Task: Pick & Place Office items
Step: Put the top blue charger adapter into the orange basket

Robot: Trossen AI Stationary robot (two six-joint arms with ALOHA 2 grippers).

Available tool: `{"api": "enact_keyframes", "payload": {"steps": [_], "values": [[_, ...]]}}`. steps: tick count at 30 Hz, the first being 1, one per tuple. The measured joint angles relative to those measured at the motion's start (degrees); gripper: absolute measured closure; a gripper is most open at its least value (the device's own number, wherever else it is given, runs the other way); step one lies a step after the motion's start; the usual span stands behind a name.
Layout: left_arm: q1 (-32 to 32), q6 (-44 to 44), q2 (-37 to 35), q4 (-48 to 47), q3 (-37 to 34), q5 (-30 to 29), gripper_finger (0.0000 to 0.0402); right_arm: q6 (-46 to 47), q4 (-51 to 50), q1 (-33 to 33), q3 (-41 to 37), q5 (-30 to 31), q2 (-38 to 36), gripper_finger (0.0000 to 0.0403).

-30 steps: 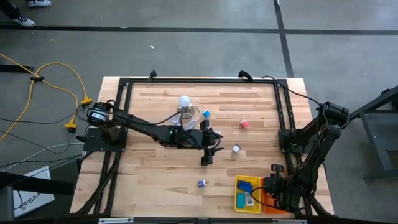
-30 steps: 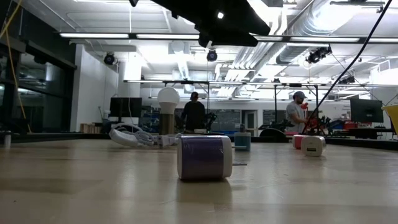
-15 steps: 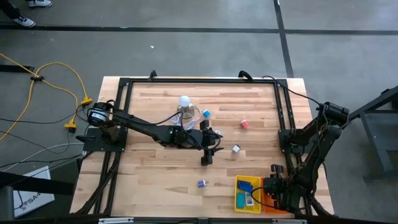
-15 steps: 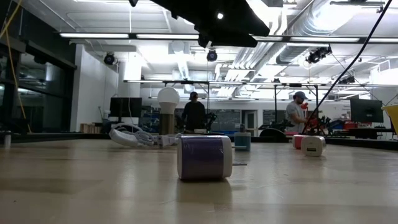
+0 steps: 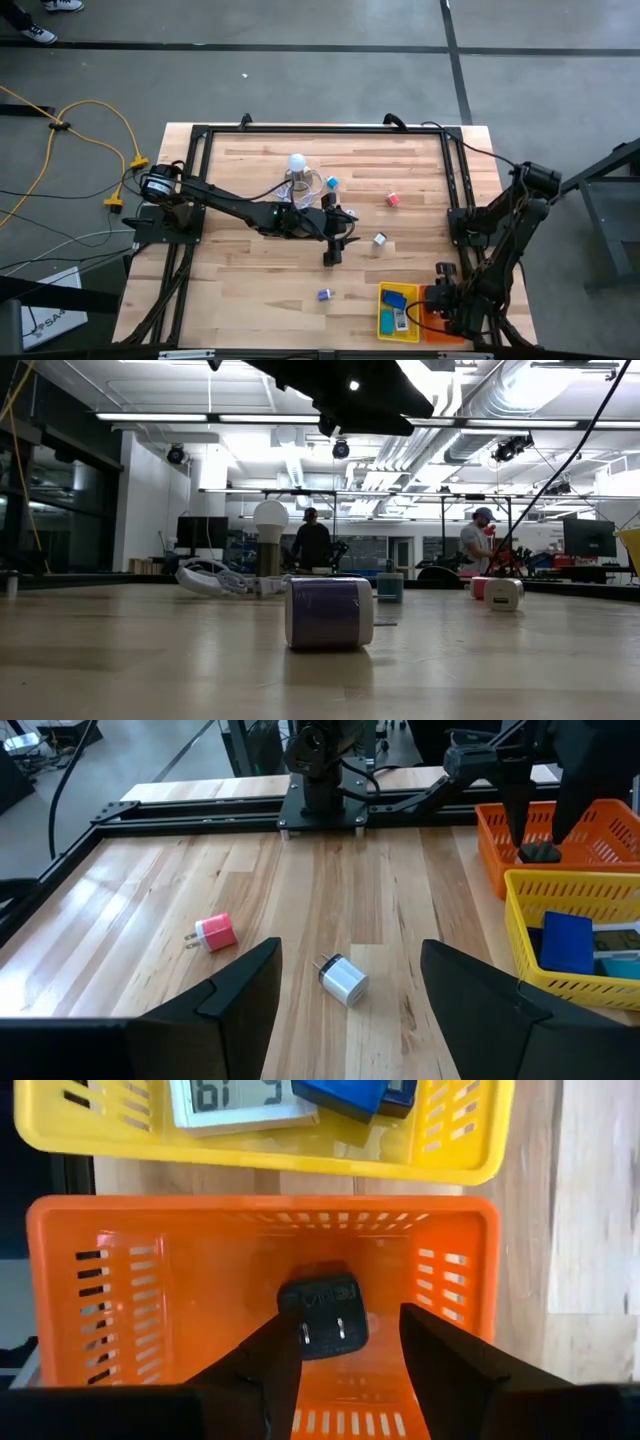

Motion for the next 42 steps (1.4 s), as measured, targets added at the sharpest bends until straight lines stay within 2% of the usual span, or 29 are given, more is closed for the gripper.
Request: {"api": "enact_keyframes", "payload": {"steps": [6,12,18,27,31,36,42], "values": [[0.0,0.0,0.0,0.02,0.0,0.0,0.0171,-0.02,-0.24,-1.42,0.0,-0.25,-4.34,0.0249],[0.02,0.0,0.0,0.02,0.0,0.28,0.0171,-0.28,-0.23,-3.69,0.0,-3.09,-10.2,0.0249],[0.02,0.02,0.0,-0.47,0.0,0.26,0.0171,-5.19,-0.23,-6.65,0.0,-1.77,-15.07,0.0251],[0.8,-2.36,0.0,-2.95,0.0,0.2,0.0171,-15.45,-0.25,-11.68,0.0,3.16,-16.24,0.0251],[1.66,-2.46,0.0,-4.05,0.0,0.15,0.0171,-15.91,-2.9,-14.4,0.02,6.83,-16.55,0.0251],[2.54,-3.53,-0.82,-7.13,0.0,0.0,0.0171,-15.91,-9.58,-17.97,0.0,8.07,-19.31,0.0251],[2.48,-4.09,-4.6,-12.74,0.0,0.01,0.0171,-18.04,-10.37,-20.99,0.0,11.82,-24.81,0.0251]]}}
